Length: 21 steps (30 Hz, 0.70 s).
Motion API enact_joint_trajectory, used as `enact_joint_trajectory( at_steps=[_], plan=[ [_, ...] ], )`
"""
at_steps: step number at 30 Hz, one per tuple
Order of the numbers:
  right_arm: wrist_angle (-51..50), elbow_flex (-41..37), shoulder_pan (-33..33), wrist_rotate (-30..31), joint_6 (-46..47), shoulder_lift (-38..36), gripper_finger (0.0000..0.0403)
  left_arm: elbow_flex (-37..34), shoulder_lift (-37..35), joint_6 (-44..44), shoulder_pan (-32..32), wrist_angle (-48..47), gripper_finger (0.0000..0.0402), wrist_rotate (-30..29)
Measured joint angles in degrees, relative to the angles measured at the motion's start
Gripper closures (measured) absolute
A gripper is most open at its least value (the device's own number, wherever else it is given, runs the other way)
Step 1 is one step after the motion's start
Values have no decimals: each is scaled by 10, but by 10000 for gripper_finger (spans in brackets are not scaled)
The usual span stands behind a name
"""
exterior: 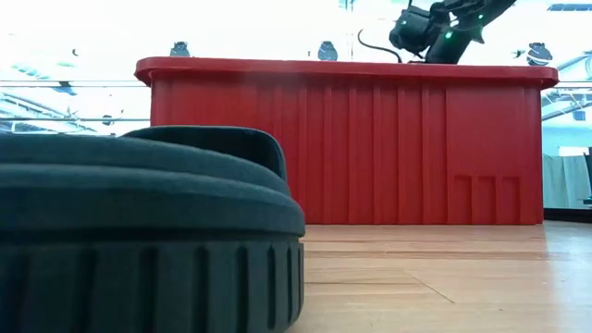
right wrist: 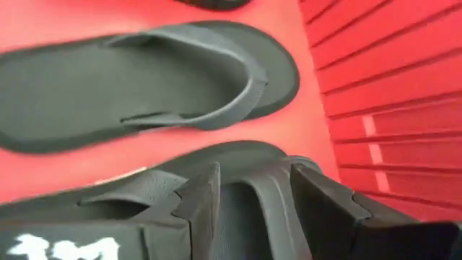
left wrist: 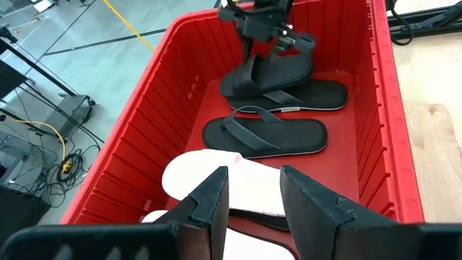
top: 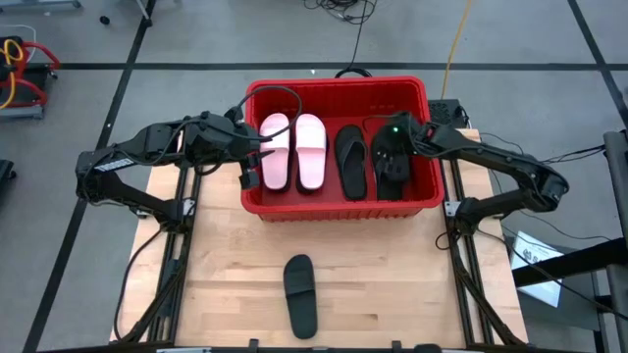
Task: Pick and place slides into bin
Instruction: Put the black slide into the red container
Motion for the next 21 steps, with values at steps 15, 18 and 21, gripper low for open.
enact_joint_trajectory(
  at_steps=[15,18,21],
  plan=[
    [-5,0,-3,88,-111,58,243,0,0,6,0,0,277,0],
    [-11,0,-4,88,-114,58,243,0,0,6,0,0,277,0],
    [-3,-7,-10,88,-125,58,243,0,0,6,0,0,277,0]
  ],
)
